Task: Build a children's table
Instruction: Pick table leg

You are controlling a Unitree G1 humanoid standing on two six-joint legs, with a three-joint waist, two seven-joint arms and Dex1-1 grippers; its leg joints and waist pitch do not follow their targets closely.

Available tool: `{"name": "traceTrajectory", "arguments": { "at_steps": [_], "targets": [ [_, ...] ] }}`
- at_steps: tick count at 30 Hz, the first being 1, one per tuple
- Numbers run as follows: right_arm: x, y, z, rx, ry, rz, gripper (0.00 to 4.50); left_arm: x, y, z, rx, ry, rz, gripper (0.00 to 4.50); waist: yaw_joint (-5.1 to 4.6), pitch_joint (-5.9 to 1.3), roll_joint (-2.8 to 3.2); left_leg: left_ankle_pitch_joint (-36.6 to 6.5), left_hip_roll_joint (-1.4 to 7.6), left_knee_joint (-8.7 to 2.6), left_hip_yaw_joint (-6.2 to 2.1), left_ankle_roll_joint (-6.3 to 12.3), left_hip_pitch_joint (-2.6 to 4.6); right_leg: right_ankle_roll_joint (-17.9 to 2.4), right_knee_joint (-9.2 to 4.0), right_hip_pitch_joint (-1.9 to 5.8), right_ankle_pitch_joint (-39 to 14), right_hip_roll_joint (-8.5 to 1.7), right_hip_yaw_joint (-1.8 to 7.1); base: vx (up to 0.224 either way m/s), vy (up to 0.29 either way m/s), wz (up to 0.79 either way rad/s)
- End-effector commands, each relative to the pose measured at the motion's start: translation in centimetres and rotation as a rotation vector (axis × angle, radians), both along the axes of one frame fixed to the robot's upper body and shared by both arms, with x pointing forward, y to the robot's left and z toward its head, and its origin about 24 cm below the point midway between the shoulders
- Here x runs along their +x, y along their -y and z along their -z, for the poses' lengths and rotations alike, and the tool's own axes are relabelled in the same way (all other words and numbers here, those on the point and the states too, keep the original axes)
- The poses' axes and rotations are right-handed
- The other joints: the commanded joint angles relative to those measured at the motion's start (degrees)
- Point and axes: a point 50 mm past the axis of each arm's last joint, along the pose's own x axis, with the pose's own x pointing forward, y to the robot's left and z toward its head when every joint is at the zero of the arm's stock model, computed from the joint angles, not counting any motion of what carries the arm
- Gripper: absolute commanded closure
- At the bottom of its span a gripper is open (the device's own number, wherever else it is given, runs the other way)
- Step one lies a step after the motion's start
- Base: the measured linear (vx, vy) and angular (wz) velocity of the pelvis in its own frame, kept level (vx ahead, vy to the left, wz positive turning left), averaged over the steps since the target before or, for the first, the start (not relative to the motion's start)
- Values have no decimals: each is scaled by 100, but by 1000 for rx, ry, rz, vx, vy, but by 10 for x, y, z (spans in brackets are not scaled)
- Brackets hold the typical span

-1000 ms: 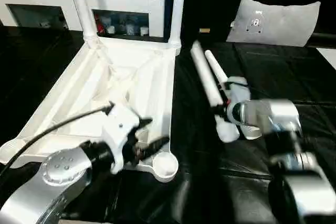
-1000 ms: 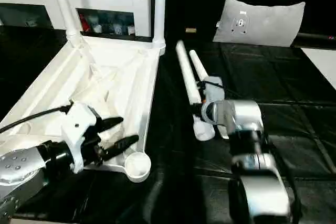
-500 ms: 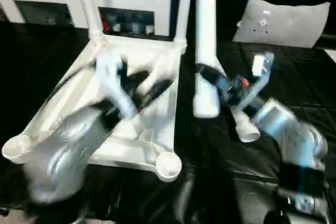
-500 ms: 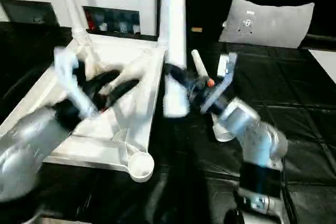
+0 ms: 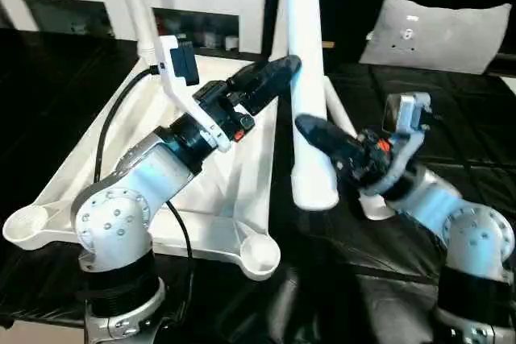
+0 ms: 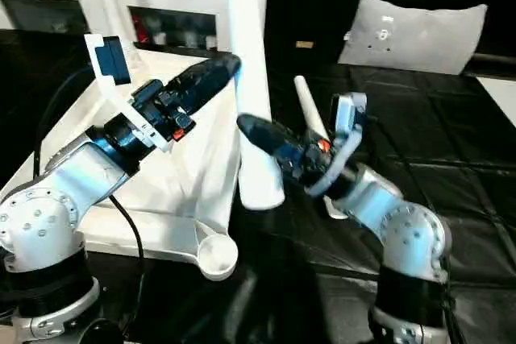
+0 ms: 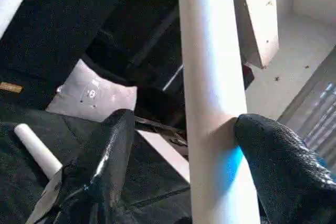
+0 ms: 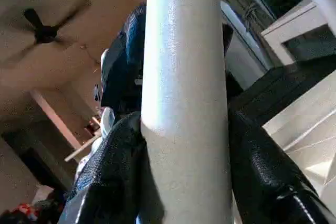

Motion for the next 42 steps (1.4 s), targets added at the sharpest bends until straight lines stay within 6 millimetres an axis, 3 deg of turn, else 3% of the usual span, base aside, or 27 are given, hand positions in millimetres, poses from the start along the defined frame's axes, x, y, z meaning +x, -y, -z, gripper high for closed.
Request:
{"name": "traceTrajectory", "arguments": {
  "at_steps": [1,4,5,9,10,13,19,24,31,37,38,42],
  "targets": [
    [-8,-3,-8,13,47,-62,261,-5,5,-6,-63,13,76,86,26,-372,13,-181,419,-434,-151,70,32,-1018,-467,293,-476,-598,317,0,0,0],
    [-13,-4,-7,7,44,-107,261,-12,7,-9,-124,39,173,86,41,-368,-14,-175,420,-436,-147,76,27,-1089,-461,308,-399,-603,312,0,0,0],
    [-15,-5,-6,3,43,-124,261,-14,7,-8,-124,46,204,121,43,-366,-5,-173,421,-436,-143,76,27,-1073,-464,304,-423,-604,317,0,0,0],
    [-21,-8,-1,-44,40,-179,261,-16,9,2,-90,18,280,121,45,-352,3,-233,405,-443,-144,49,29,-856,-495,299,-740,-593,321,0,0,0],
    [-22,-8,1,-55,39,-187,261,-17,9,4,-83,15,299,142,45,-352,13,-257,411,-447,-148,27,37,-810,-508,289,-832,-601,324,0,0,0],
    [-23,-9,3,-73,37,-194,261,-21,9,3,-104,27,346,156,41,-346,19,-377,420,-459,-152,-36,43,-796,-525,281,-1001,-606,324,0,0,0],
    [-27,-9,6,-99,36,-215,261,-33,7,-3,-157,84,454,156,43,-357,18,-280,422,-454,-149,-43,42,-845,-485,286,-745,-594,321,0,0,0],
    [-28,-8,8,-111,40,-228,261,-39,2,-7,-218,119,508,156,47,-346,8,-309,427,-459,-143,-38,45,-847,-494,286,-885,-600,313,0,0,0],
    [-28,-8,8,-121,51,-235,261,-40,-4,-6,-244,115,527,156,51,-347,12,-324,419,-457,-143,-49,51,-783,-499,283,-1012,-598,316,0,0,0],
    [-30,-9,7,-117,58,-240,261,-41,-6,-8,-288,114,545,156,69,-363,22,-224,414,-443,-141,-51,56,-823,-464,288,-759,-586,309,0,0,0],
    [-30,-9,7,-116,59,-241,261,-40,-7,-7,-291,109,544,156,72,-363,47,-230,421,-443,-143,-50,56,-840,-463,283,-738,-590,311,0,0,0],
    [-30,-9,7,-116,62,-240,261,-39,-8,-5,-288,99,542,154,94,-360,33,-285,421,-448,-140,-60,66,-774,-477,283,-848,-585,314,0,0,0]
  ]
}}
